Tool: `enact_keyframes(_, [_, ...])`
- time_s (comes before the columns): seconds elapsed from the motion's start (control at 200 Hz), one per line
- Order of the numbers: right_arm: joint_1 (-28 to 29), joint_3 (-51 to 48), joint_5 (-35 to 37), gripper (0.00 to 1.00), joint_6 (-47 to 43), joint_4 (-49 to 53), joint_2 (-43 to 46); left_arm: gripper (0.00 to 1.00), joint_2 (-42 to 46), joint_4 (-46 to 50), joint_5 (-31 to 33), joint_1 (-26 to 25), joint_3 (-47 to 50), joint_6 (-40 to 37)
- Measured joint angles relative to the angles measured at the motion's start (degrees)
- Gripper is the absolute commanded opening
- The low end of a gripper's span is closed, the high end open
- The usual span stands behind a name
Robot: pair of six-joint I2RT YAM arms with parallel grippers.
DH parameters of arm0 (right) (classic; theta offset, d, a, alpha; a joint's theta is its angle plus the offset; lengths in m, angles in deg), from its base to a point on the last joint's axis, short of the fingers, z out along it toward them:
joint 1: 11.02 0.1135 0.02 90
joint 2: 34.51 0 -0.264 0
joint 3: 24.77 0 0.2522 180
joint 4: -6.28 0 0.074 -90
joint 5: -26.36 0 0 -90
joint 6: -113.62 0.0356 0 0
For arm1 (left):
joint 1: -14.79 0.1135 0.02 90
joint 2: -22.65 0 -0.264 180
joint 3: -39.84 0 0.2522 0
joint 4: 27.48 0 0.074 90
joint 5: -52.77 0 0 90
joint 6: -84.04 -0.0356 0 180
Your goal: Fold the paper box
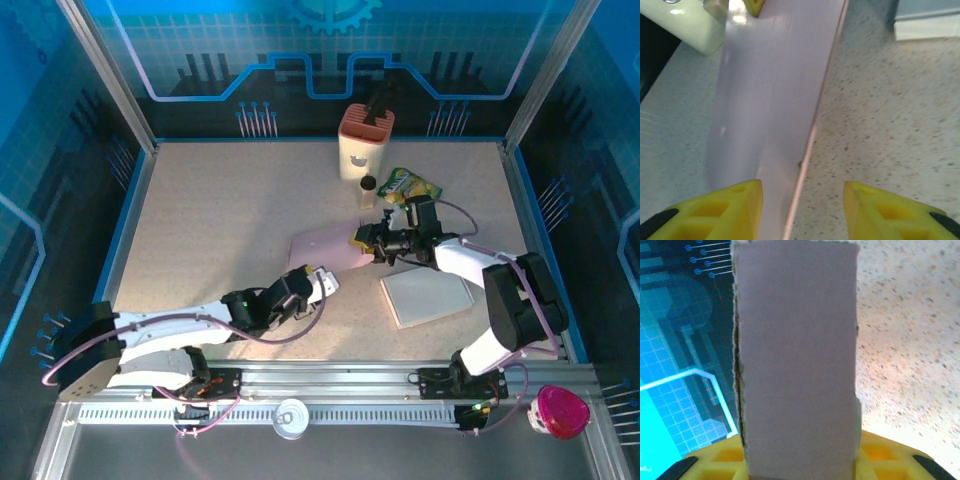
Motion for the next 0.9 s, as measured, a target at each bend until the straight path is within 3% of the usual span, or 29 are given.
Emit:
enact_keyframes(0.295, [-0.3, 0.1, -1.1, 0.31, 2.4, 3.8, 0.3, 0.5, -8.8, -5.2, 6.9, -0.7, -2.1, -7.0])
enact_keyframes(0.62, [-0.5, 0.0, -2.4, 0.32, 6.2, 3.0, 0.3, 0.4, -11.5, -8.3, 8.7, -0.7, -3.1, -11.0])
enact_keyframes(0.775, [-1.0, -0.6, -2.8, 0.42, 8.1, 1.6, 0.3, 0.31, -11.9, -7.8, 8.8, -0.7, -3.9, -11.9])
enact_keyframes(0.9, [-1.6, -1.0, -3.6, 0.51, 9.4, 0.0, 0.3, 0.3, -11.9, -6.3, 8.4, -0.7, -4.9, -11.7])
